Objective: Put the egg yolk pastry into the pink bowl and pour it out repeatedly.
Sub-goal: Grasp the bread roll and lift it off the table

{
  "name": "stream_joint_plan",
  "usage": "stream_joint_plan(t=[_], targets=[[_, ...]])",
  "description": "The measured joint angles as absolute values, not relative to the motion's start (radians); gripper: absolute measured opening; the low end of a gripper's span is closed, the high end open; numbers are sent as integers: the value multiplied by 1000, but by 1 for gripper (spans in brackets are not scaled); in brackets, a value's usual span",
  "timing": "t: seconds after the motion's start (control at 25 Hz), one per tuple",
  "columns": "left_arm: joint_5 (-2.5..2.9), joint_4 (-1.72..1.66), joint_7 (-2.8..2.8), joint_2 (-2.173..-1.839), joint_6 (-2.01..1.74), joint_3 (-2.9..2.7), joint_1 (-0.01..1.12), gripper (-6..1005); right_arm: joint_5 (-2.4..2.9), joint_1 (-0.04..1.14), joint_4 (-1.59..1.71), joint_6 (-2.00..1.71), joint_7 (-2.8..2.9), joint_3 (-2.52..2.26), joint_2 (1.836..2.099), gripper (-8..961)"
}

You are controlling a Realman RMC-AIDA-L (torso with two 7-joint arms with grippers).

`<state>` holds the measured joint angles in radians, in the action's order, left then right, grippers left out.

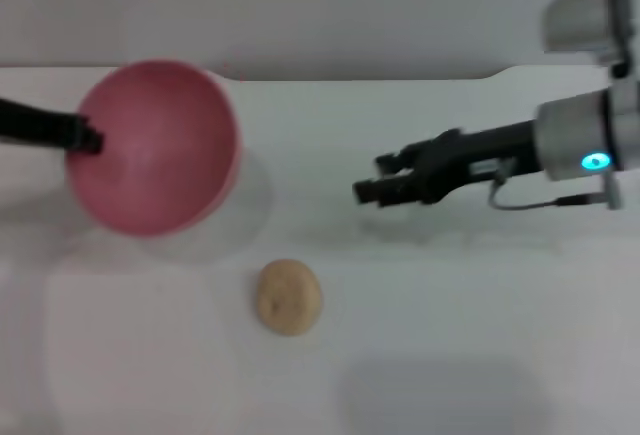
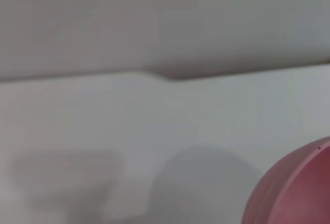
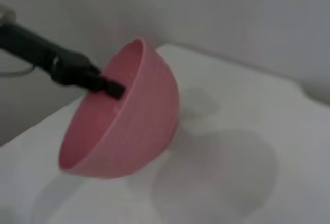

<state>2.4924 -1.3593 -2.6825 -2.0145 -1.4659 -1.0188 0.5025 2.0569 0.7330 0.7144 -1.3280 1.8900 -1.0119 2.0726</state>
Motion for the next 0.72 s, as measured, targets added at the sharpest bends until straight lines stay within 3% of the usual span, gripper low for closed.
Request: stream_joint_plan(t=[0.24,0.72], targets=[[2609,-1417,-2719,-2033,-1566,-1017,502,-1,1999,819,574,-1239,1884,-1163,2080,576],[2649,-1421,-2715,-2049,-1563,-1023,525,-2,1842,815,498,-1177,1895,-1337,2084,572]])
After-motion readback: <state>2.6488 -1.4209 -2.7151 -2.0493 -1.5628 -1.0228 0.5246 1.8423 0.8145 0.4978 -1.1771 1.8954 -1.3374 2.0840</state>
